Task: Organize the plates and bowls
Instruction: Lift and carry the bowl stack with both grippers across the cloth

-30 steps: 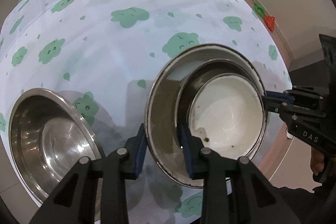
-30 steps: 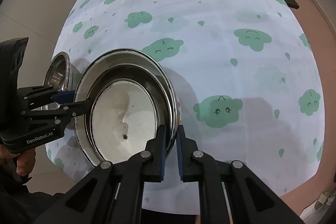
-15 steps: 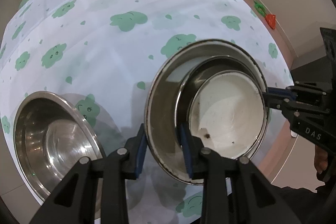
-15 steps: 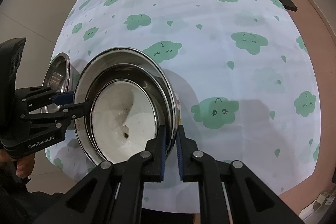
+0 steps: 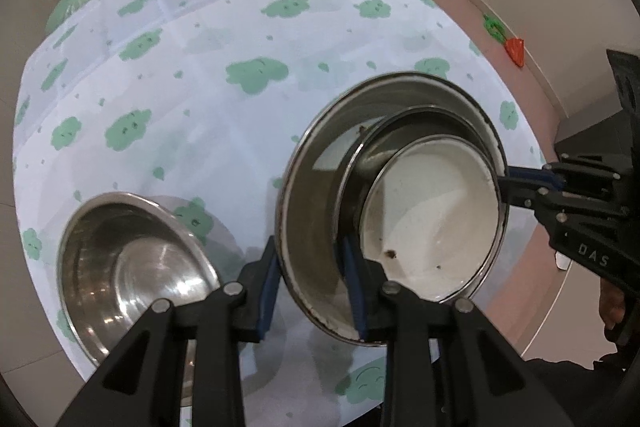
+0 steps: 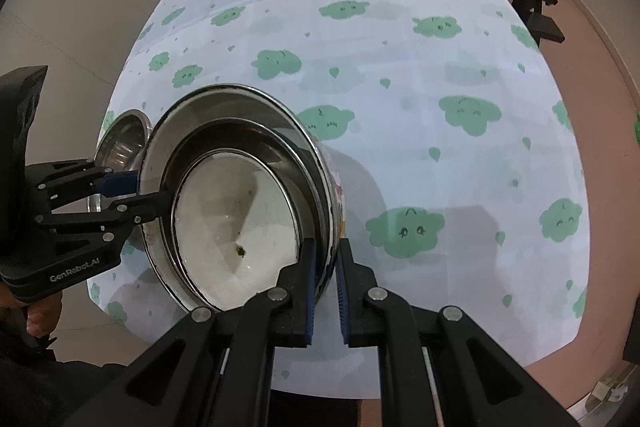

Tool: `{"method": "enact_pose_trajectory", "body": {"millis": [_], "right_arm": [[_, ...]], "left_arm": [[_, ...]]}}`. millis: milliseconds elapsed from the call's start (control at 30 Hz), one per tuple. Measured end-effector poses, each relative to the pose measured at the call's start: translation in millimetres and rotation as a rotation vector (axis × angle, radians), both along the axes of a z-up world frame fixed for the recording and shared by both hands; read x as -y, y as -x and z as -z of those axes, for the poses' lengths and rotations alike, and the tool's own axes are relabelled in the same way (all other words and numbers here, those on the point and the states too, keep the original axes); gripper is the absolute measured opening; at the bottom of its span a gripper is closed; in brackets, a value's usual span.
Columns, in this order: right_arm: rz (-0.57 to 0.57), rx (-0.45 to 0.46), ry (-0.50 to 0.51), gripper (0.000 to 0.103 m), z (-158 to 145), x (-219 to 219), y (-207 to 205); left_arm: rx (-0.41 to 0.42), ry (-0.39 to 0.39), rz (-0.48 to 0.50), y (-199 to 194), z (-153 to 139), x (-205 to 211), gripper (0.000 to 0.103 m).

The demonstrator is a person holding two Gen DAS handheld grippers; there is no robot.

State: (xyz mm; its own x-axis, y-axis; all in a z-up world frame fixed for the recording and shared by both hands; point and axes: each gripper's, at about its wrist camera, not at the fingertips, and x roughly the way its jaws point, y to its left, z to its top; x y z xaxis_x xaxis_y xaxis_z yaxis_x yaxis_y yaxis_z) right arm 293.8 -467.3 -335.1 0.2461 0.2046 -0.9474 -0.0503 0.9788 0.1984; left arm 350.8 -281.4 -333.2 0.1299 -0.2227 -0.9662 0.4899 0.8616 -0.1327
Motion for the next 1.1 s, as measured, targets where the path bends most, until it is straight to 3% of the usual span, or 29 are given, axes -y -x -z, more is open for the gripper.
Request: {"method": "enact_pose_trajectory", "body": {"millis": [600, 1100], "right_arm": [[-0.147, 0.083, 0.005, 0.010, -48.5, -68.8, -26.3], [-0.319, 0.077, -0.020, 0.011, -44.6, -159.1, -45.9]], "left_arm": [[0.100, -0.013, -0.157, -8.8, -46.1, -74.0, 0.028], [0.090, -0.047, -0.339, -1.5, -39.0, -163.9, 0.028]]}}
